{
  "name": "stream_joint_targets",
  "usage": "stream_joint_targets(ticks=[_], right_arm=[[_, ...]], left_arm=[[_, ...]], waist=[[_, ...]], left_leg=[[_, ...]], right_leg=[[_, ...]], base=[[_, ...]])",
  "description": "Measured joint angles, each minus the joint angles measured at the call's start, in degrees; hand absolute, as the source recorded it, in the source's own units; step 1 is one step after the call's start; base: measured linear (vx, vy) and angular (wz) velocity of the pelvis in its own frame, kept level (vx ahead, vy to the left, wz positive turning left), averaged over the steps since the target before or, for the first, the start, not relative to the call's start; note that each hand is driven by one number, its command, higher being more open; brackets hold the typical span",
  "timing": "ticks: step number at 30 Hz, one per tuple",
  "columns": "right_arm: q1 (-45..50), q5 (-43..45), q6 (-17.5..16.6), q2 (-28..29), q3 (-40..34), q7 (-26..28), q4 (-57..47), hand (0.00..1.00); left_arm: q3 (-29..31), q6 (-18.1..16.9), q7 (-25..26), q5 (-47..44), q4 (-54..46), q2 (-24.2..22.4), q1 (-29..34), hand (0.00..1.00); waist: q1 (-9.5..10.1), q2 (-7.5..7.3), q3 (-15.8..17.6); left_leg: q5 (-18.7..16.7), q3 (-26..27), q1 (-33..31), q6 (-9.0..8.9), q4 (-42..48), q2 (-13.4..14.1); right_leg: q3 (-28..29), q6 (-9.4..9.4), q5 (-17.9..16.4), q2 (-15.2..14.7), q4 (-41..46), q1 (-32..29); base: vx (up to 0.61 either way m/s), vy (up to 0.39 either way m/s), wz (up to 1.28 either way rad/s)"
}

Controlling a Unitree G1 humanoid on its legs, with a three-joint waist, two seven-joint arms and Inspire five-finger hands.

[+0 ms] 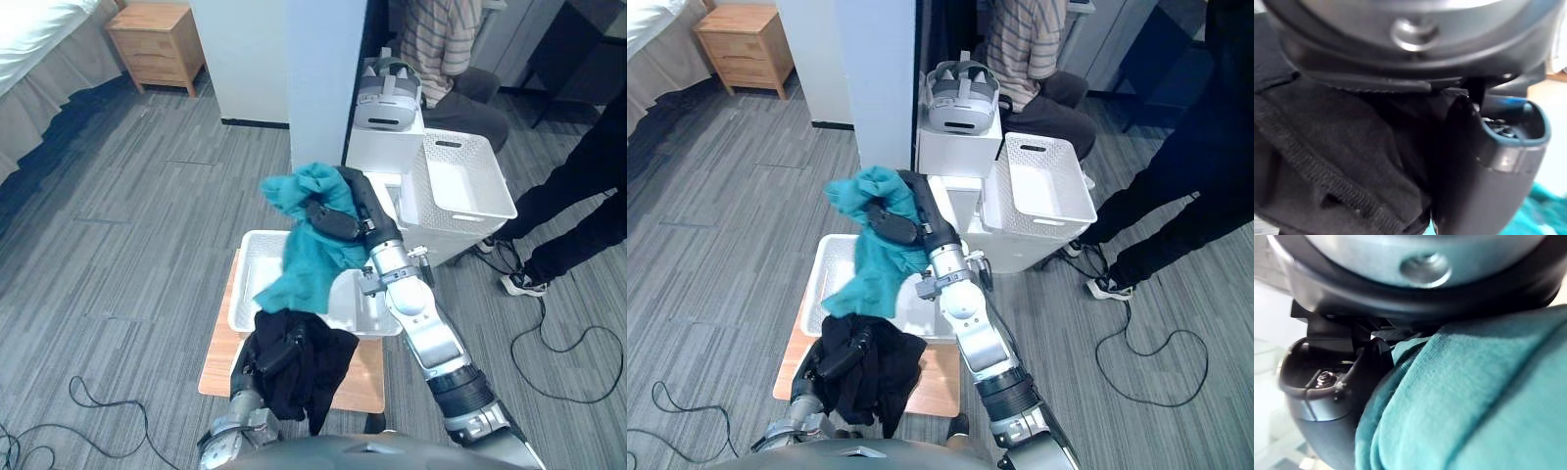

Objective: Tidy up the quilt and then pick up the clothes from the bed and put them into the laundry hamper

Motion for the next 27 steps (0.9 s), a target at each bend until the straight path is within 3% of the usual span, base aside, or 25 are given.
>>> stream_joint_targets(ticks=[2,3,12,17,24,27], right_arm=[[-0.5,-0.4,0.6,-1.3,-1.8,-0.8,4.3,0.0],[-0.8,-1.7,0.9,-1.9,-2.5,-1.3,5.7,1.0],[-0.1,-9.1,2.0,-5.6,-6.1,-1.6,8.4,1.0],[3.1,-11.1,2.0,-5.1,-6.0,-1.2,8.4,1.0],[3.2,-11.0,2.2,-5.0,-7.1,0.1,7.0,1.0],[4.5,-10.9,2.4,-4.8,-8.7,0.4,2.7,1.0]], left_arm=[[0.4,-1.2,-0.9,-0.4,-3.1,1.2,-0.1,0.0],[0.9,-2.0,-1.4,-0.4,-3.8,1.7,-0.2,0.0],[5.7,-2.2,-3.5,-11.8,-15.9,4.3,-0.7,0.0],[8.0,-5.6,-3.1,-11.2,-22.9,4.3,-4.7,0.0],[12.3,-8.1,5.2,-2.1,-24.0,2.4,-11.8,0.0],[13.9,-8.4,9.9,6.2,-21.9,1.9,-14.5,0.0]], waist=[[0.05,0.13,-0.1],[0.04,0.13,-0.1],[0.03,0.75,0.1],[-0.03,1.25,0.3],[-1.45,1.27,0.3],[-1.52,1.26,0.3]], left_leg=[[0.6,-0.9,0.2,0.44,-1.3,-0.8],[1.0,-1.3,0.2,0.62,-1.8,-1.2],[2.5,-4.1,0.8,1.37,-4.4,-2.5],[2.4,-4.4,2.0,1.37,-4.5,-2.9],[2.4,-3.6,3.1,1.37,-4.9,-2.9],[2.4,-2.5,3.9,1.37,-5.0,-2.9]], right_leg=[[-0.9,0.19,0.6,-0.5,-0.8,0.6],[-1.1,0.3,0.7,-0.8,-0.8,0.6],[-4.2,0.54,1.4,-1.9,-0.8,1.6],[-4.3,0.58,1.4,-2.3,-0.7,3.1],[-3.9,0.59,1.4,-2.3,-0.7,3.4],[-2.7,0.59,1.4,-2.3,-0.7,3.5]], base=[[-0.01,0.046,0.26],[-0.02,0.044,0.27],[0.0,0.01,0.18],[-0.01,-0.002,0.07],[-0.04,-0.029,-0.05],[-0.05,-0.032,-0.15]])
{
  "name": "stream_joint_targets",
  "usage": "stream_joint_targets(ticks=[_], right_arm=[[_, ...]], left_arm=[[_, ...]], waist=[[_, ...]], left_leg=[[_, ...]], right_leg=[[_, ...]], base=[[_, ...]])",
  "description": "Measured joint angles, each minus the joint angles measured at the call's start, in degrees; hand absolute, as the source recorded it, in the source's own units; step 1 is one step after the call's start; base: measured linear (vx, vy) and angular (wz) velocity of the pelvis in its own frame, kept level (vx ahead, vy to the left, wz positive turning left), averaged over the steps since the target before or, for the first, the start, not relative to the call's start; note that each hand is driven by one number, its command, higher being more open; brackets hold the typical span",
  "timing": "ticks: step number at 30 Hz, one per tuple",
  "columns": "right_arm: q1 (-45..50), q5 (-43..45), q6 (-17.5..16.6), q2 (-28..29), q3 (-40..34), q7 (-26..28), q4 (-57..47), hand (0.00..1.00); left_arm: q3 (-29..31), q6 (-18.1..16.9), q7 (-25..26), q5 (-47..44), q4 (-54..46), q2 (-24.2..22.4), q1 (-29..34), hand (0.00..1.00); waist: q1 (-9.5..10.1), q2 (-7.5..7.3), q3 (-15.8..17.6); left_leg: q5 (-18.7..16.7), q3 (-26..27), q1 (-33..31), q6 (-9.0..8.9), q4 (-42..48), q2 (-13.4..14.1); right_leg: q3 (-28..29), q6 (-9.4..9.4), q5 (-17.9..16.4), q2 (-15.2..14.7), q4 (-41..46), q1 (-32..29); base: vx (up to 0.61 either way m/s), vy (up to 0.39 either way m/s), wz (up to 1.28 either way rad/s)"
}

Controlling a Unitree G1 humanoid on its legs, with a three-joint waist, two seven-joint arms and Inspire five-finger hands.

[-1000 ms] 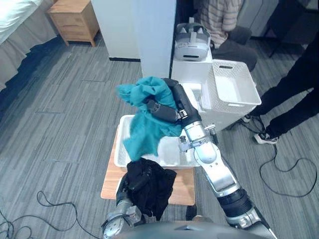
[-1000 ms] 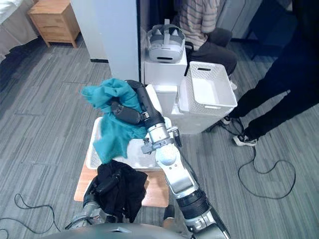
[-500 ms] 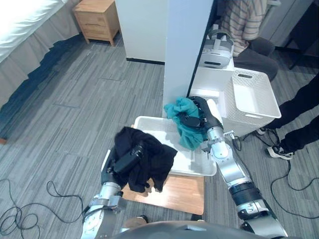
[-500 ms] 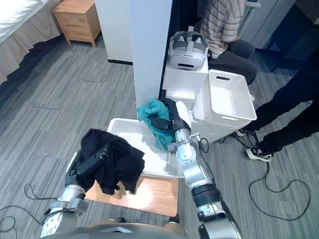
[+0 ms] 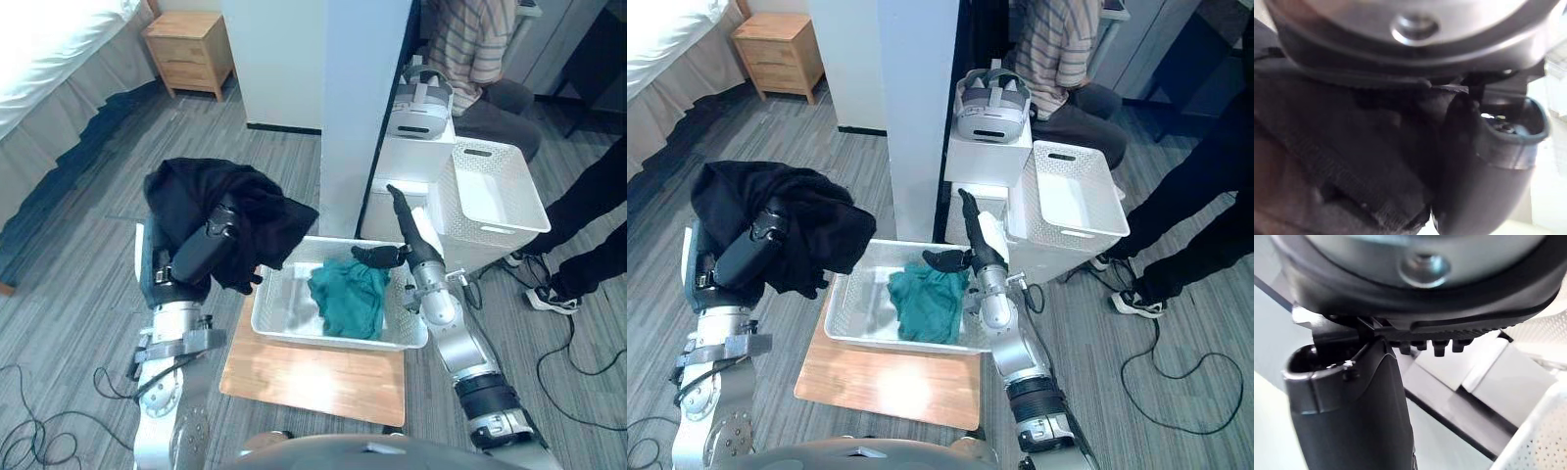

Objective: Tidy up the quilt and then pick up the clothes from the bed and put them into the laundry hamper

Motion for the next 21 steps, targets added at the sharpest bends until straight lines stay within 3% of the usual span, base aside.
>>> stream_joint_targets(ticks=[5,10,14,21], right_arm=[[4.3,1.0,0.0,0.9,-2.8,0.0,-7.2,1.0],[10.3,2.7,0.0,2.1,-5.5,0.0,-11.0,1.0],[15.7,4.9,0.0,2.1,-7.2,0.0,-11.5,1.0],[23.5,5.0,0.0,2.0,-8.7,1.1,-11.6,1.0]], left_arm=[[1.0,-0.6,4.2,5.7,12.3,-1.6,-4.4,0.0],[-0.6,2.8,5.0,10.6,23.0,-1.6,-4.6,0.0],[-2.7,4.7,4.9,13.0,29.7,-1.7,-6.1,0.0],[-3.7,5.8,4.4,16.9,32.5,-1.5,-8.5,0.0]], waist=[[-0.88,-0.22,0.0],[-2.96,-1.5,-0.1],[-4.62,-1.72,-0.2],[-6.7,-1.69,-0.2]], left_leg=[[0.0,2.8,1.5,-0.01,-1.0,0.1],[-0.2,7.0,1.1,-0.11,-1.3,0.3],[-0.5,9.7,1.1,-0.31,-1.3,0.6],[-1.4,14.0,0.7,-0.28,-0.6,0.8]], right_leg=[[2.6,-0.01,0.0,0.4,0.0,-0.5],[6.8,-0.14,0.6,1.1,0.0,-3.5],[9.3,-0.25,1.4,1.7,-0.7,-4.7],[13.0,-0.12,1.8,2.5,-1.2,-7.0]], base=[[-0.06,-0.038,-0.28],[-0.08,-0.049,-0.43],[-0.08,-0.05,-0.36],[-0.08,-0.062,-0.32]])
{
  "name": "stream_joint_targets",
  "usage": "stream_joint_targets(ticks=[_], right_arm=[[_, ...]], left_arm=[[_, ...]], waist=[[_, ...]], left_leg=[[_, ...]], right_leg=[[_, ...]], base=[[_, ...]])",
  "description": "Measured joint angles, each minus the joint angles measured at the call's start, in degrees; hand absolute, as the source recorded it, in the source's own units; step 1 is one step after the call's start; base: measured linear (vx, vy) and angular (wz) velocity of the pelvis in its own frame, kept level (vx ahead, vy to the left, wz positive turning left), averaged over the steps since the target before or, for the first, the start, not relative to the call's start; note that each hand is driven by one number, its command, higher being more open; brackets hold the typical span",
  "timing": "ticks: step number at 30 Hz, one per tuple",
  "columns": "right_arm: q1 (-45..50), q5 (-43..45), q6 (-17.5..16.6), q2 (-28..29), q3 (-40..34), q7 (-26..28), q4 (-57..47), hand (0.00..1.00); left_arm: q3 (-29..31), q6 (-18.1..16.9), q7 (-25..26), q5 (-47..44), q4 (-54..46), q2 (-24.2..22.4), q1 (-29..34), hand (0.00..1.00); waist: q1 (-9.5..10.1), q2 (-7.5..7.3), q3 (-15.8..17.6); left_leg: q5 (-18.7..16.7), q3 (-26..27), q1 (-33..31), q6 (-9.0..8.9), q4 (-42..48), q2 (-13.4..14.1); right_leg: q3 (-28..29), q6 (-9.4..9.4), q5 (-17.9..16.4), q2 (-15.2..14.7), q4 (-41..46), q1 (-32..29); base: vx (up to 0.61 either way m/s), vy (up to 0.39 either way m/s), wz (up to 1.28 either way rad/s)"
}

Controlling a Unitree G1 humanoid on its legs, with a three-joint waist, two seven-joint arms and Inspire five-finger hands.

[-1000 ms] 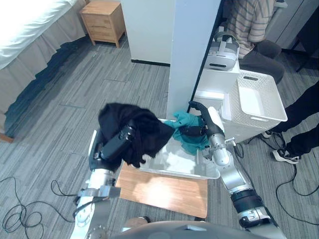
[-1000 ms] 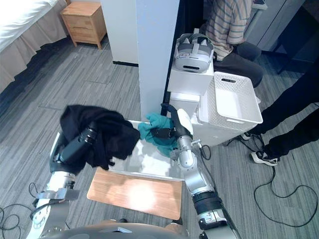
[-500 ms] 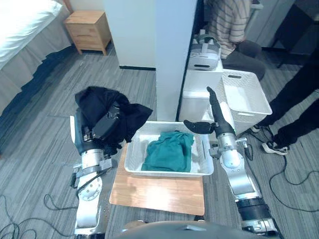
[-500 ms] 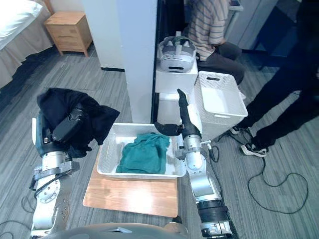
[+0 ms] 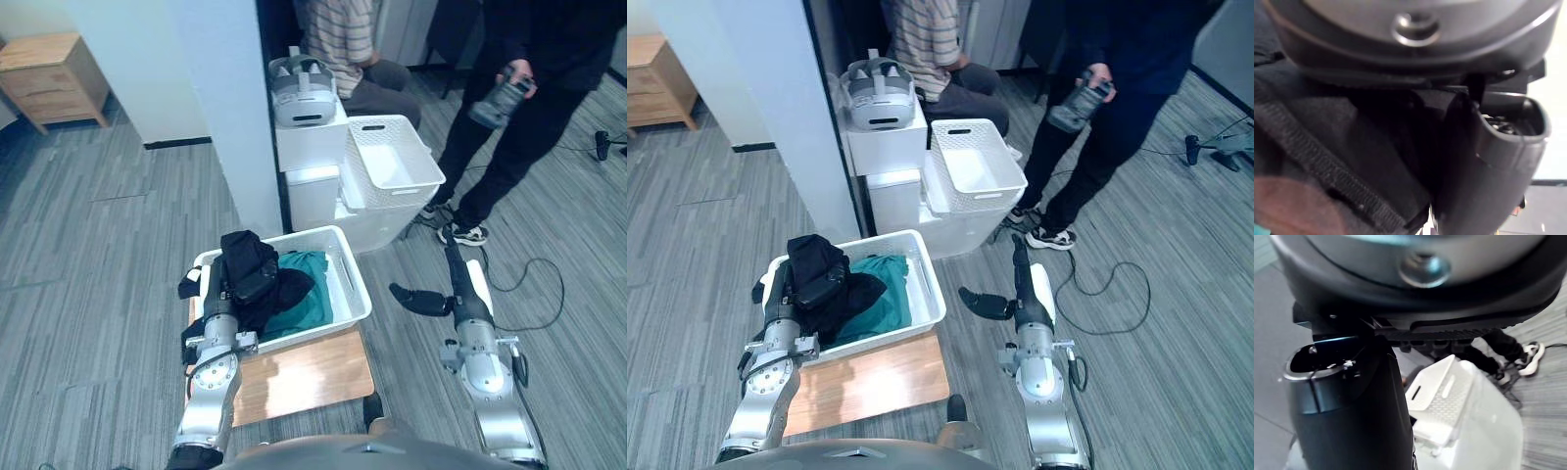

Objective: Tidy up the quilt and then pick up the clothes from the bed and put them into the laundry hamper

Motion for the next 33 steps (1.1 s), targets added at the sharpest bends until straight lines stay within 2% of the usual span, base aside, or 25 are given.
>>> stream_joint_targets(ticks=[1,6,9,13,14,16,18,20,22,27,30,33], right_arm=[[0.7,0.0,0.0,0.0,0.0,0.1,0.0,1.0],[2.4,0.0,0.0,0.0,0.0,0.1,0.0,1.0],[2.5,0.0,0.0,0.0,0.1,0.2,0.0,1.0],[3.9,0.2,0.0,0.2,0.1,0.2,0.0,1.0],[4.2,0.3,0.0,0.3,0.1,0.1,0.0,1.0],[4.9,0.5,0.1,1.6,0.0,-0.2,0.0,1.0],[5.2,0.5,0.2,2.6,-0.1,-0.5,0.0,1.0],[5.8,0.7,0.2,2.6,-0.2,-0.6,0.0,1.0],[6.1,1.8,0.3,2.6,-0.4,-0.6,0.8,1.0],[5.2,1.7,1.2,2.8,-2.5,-0.7,9.8,1.0],[4.3,1.6,2.6,4.4,-6.4,-1.3,18.0,1.0],[4.6,1.7,3.7,5.6,-8.8,-1.9,24.5,1.0]], left_arm=[[0.0,0.0,0.0,0.1,0.0,0.0,-0.6,1.0],[-1.1,0.0,0.6,0.4,1.5,0.0,-3.1,1.0],[-1.2,0.0,0.7,-0.1,6.4,-0.2,-4.5,1.0],[0.8,0.1,1.1,-1.6,13.5,-1.9,-4.4,1.0],[1.5,0.2,1.3,-2.7,14.3,-2.4,-4.3,1.0],[3.4,0.9,3.0,-12.5,16.4,-3.5,-4.1,1.0],[4.1,1.0,4.2,-17.9,16.7,-3.6,-4.1,1.0],[4.9,1.0,4.1,-20.1,16.7,-3.6,-4.0,1.0],[5.3,1.0,3.4,-20.9,16.1,-3.6,-3.8,1.0],[5.8,0.6,-0.3,-26.0,4.7,-3.7,2.3,1.0],[8.4,-0.3,-1.2,-30.1,0.1,-5.1,6.0,1.0],[13.5,-0.6,-1.1,-32.2,-2.3,-6.0,10.5,1.0]], waist=[[-0.74,0.12,-0.1],[-1.84,0.48,-0.1],[-2.74,0.72,-0.2],[-2.71,0.81,-0.2],[-2.71,0.83,-0.3],[-2.73,0.89,-0.3],[-2.72,0.95,-0.3],[-2.69,1.36,-0.6],[-2.6,1.85,-0.9],[-1.93,1.99,-1.3],[-0.65,1.9,-1.4],[0.61,1.76,-1.6]], left_leg=[[-0.2,0.4,-0.5,0.01,0.5,0.1],[-0.6,2.3,-0.8,-0.12,1.3,0.5],[-0.6,2.8,-0.7,-0.16,1.5,0.7],[-0.6,3.1,-0.8,-0.12,1.7,0.8],[-0.6,3.0,-0.8,-0.09,1.7,0.8],[-0.5,3.0,-0.8,0.09,1.8,0.8],[-0.4,2.7,-1.1,0.19,1.8,0.9],[-0.2,1.9,-1.6,0.41,1.7,0.9],[-0.1,1.2,-1.6,0.54,1.7,0.9],[0.6,-2.0,-1.6,0.9,1.7,0.9],[1.0,-4.1,-1.4,1.18,1.7,0.7],[1.1,-5.5,-0.6,1.19,1.6,0.9]], right_leg=[[0.4,0.05,0.0,0.1,0.0,-0.5],[2.1,0.39,0.7,0.6,0.0,-1.6],[2.4,0.33,1.2,0.9,0.0,-1.7],[2.6,0.41,1.5,1.0,0.0,-2.0],[2.6,0.41,1.5,1.0,0.0,-1.9],[2.6,0.53,1.7,1.0,-0.1,-1.9],[2.3,0.51,1.7,0.9,-0.1,-1.9],[1.4,0.53,1.8,0.7,-0.1,-1.9],[0.8,0.56,1.8,0.7,-0.1,-1.5],[-2.7,0.6,1.8,0.1,-0.1,0.3],[-4.9,0.65,1.9,-0.3,-0.1,1.8],[-6.8,0.66,1.9,-0.5,-0.1,3.5]], base=[[-0.07,-0.063,-0.26],[-0.07,-0.055,-0.21],[-0.08,-0.053,-0.1],[-0.1,-0.058,-0.05],[-0.1,-0.059,0.01],[-0.1,-0.059,0.02],[-0.11,-0.063,0.1],[-0.1,-0.063,0.2],[-0.06,-0.047,0.2],[-0.06,-0.045,0.35],[-0.06,-0.031,0.35],[-0.08,-0.042,0.28]])
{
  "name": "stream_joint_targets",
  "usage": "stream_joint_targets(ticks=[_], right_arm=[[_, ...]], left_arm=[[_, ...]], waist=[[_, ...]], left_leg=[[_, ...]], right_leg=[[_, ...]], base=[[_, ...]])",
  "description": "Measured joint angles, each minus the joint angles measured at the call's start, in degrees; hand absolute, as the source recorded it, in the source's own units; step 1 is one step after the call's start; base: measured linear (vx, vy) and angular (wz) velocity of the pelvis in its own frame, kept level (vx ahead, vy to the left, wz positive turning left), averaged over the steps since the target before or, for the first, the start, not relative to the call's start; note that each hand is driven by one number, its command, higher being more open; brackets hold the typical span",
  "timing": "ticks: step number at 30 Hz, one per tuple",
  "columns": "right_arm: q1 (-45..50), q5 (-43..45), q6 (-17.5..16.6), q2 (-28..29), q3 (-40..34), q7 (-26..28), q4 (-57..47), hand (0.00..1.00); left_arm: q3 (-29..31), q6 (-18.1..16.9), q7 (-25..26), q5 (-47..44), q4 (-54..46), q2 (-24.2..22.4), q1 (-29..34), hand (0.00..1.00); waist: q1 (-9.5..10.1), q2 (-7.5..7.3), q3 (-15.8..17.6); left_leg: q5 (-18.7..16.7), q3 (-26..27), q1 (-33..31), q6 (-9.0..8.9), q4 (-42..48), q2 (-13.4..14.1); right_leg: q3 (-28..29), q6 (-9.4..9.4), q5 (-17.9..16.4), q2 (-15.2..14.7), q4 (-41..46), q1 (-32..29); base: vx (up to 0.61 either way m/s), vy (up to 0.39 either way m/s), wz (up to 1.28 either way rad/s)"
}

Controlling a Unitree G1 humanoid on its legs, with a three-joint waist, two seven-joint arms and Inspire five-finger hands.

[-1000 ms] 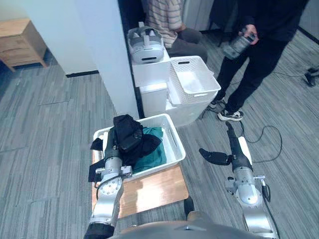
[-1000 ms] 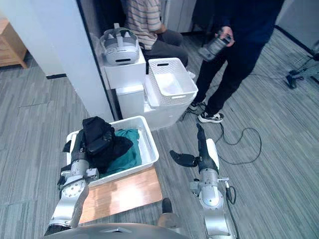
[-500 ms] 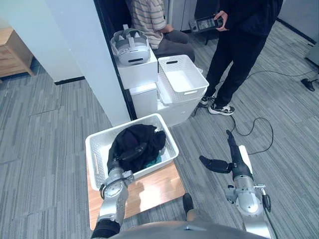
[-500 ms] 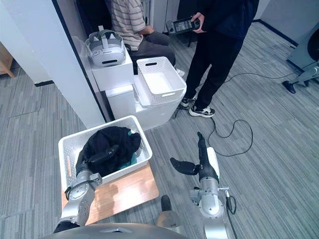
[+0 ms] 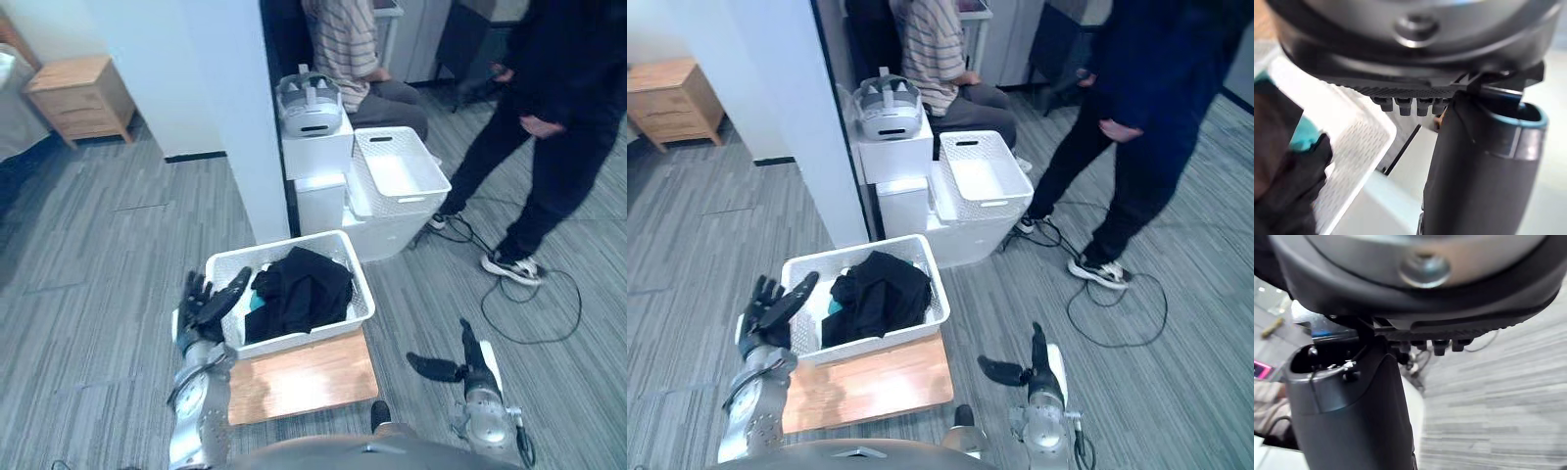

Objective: Tidy up the quilt and then pick up the clothes from the bed and put them into the laundry hamper

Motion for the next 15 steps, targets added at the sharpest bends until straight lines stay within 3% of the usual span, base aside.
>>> stream_joint_targets(ticks=[2,3,4,6,9,12,15], right_arm=[[0.4,0.3,0.7,1.7,-1.6,-1.2,3.1,1.0],[1.1,1.1,1.1,2.9,-2.1,-1.8,5.8,1.0],[1.3,1.1,1.3,3.2,-2.3,-1.9,7.0,1.0],[1.0,3.5,1.4,3.9,-2.4,-2.0,12.2,1.0],[-0.4,7.0,1.4,4.8,-3.8,-2.2,17.7,1.0],[-2.7,10.2,1.6,5.3,-6.7,-3.6,23.4,1.0],[-4.1,13.5,1.6,5.4,-8.8,-3.7,26.3,1.0]], left_arm=[[3.6,0.0,0.5,0.0,-0.8,-1.0,2.5,1.0],[6.2,0.0,1.5,0.0,-0.8,-1.6,4.0,1.0],[7.1,0.0,1.8,0.0,-0.8,-1.8,4.5,1.0],[10.7,-0.1,3.2,0.2,-0.1,-2.3,5.5,1.0],[15.1,-2.0,3.8,0.2,5.0,-2.5,5.3,1.0],[19.3,-2.2,3.9,0.3,20.3,-2.2,3.9,1.0],[22.1,0.8,1.6,0.3,39.1,-1.5,2.0,1.0]], waist=[[0.27,-0.29,-0.2],[0.41,-0.53,-0.4],[0.51,-0.67,-0.4],[2.25,-1.0,-0.7],[2.98,-2.27,-1.9],[3.2,-2.53,-2.5],[3.2,-2.8,-2.7]], left_leg=[[-1.1,0.2,0.1,0.56,0.0,0.3],[-1.1,4.7,1.0,0.56,0.1,1.9],[-0.9,5.6,1.4,0.39,0.1,2.2],[0.4,5.7,2.1,0.09,0.1,2.3],[0.8,5.0,2.0,-0.33,-0.2,1.4],[1.2,5.1,3.2,-0.67,-1.0,1.2],[2.2,5.6,5.1,-1.0,-3.5,0.5]], right_leg=[[-1.7,0.01,0.0,-0.3,0.0,0.9],[-3.5,-0.01,-0.1,-0.6,0.1,2.0],[-4.3,-0.16,-0.2,-0.8,0.3,2.3],[-6.0,-0.9,-0.9,-1.1,1.4,3.0],[-7.6,-1.56,-2.5,-2.0,1.5,3.6],[-7.9,-1.81,-3.2,-2.0,1.4,4.3],[-7.9,-1.72,-4.4,-2.0,1.3,4.8]], base=[[-0.08,-0.037,0.49],[-0.02,-0.027,0.53],[-0.04,-0.039,0.58],[-0.05,-0.02,0.25],[-0.03,-0.018,0.17],[0.0,-0.018,0.0],[0.01,-0.024,-0.11]])
